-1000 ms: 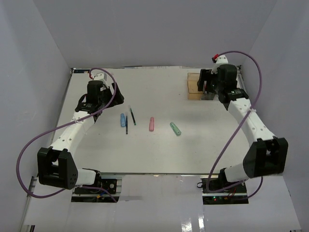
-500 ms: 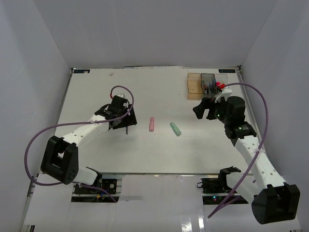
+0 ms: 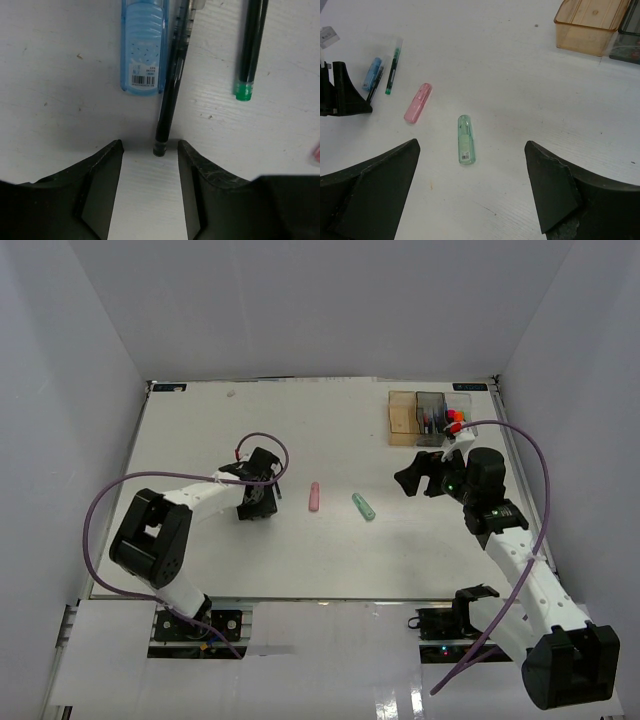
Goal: Sort the stationery into containers
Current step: Pick up the pen from the center of the board.
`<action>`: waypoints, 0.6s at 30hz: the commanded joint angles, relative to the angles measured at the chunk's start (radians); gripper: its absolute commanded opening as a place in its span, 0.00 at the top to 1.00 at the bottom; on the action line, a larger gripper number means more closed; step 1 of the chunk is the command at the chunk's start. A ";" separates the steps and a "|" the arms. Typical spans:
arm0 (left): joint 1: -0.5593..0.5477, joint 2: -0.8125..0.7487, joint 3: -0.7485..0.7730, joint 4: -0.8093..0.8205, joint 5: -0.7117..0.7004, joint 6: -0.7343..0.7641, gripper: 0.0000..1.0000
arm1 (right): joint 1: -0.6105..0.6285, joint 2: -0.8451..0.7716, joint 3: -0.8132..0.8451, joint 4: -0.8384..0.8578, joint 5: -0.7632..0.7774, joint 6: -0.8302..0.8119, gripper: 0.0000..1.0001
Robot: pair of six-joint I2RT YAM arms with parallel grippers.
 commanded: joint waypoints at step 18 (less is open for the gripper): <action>-0.012 0.021 0.007 0.068 0.080 0.034 0.89 | -0.003 -0.016 -0.036 0.061 -0.031 -0.009 0.09</action>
